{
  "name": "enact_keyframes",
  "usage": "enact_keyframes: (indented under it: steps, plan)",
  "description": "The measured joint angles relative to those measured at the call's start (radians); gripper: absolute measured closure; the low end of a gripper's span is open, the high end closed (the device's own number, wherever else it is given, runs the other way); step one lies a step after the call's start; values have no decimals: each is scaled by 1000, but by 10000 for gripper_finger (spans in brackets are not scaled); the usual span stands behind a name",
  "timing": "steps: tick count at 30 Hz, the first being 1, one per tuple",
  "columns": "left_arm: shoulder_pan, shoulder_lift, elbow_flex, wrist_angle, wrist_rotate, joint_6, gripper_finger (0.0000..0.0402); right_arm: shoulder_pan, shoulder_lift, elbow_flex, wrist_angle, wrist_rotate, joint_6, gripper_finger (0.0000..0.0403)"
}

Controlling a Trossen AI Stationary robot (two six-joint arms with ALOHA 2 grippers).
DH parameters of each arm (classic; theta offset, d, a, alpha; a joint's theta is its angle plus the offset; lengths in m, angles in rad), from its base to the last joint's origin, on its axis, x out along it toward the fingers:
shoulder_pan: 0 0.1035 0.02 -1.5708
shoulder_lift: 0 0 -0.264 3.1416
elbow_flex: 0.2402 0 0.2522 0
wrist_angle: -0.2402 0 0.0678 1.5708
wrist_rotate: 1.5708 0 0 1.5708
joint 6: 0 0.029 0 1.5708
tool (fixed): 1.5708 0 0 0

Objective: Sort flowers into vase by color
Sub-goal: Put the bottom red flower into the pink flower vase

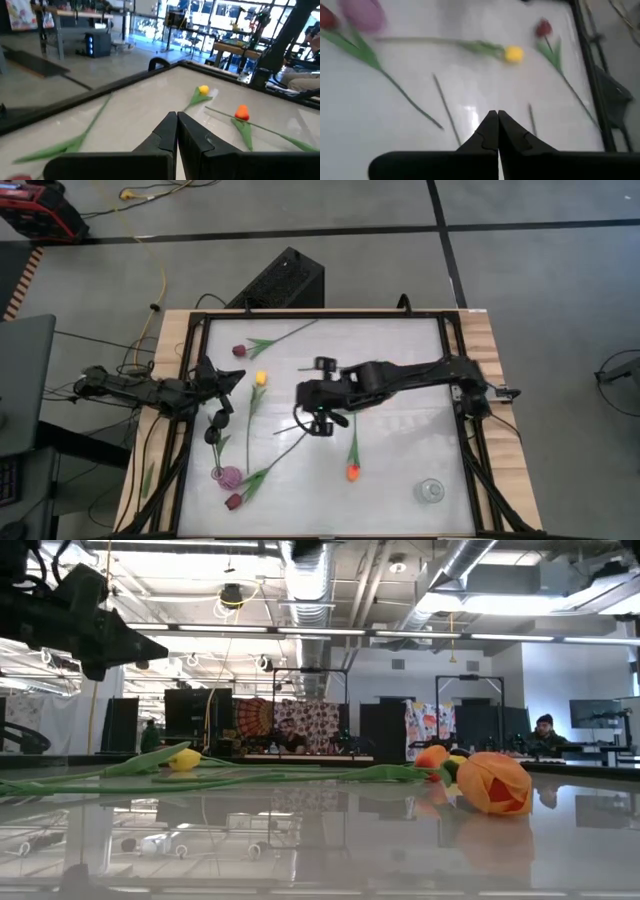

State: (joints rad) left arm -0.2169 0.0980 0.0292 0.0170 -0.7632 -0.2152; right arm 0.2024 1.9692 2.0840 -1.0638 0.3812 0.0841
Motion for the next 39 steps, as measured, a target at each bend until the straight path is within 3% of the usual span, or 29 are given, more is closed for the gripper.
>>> enact_keyframes:
  steps: [2,7,12,17,21,26,29,32,39]
  plan:
    - [20,23,0,0,0,-47,401,18,-75,-151,82,21,28,376]
    - [141,100,13,-15,55,-103,401,58,-259,-571,475,35,49,376]
    - [341,226,93,-27,262,-120,401,81,-363,-863,784,38,76,375]
    - [505,382,199,-99,506,-108,401,105,-372,-982,949,36,152,375]
    - [550,473,263,-111,611,-105,401,112,-284,-992,1173,-30,85,375]
    - [543,520,305,-115,628,-74,401,34,-47,-872,1312,-294,22,378]
    - [537,519,305,-124,624,-73,401,4,69,-740,1278,-386,-65,372]
    - [536,518,305,-163,620,-75,401,3,163,-626,1268,-414,-118,359]
    - [536,517,305,-215,626,-83,401,5,266,-463,934,-460,-220,295]
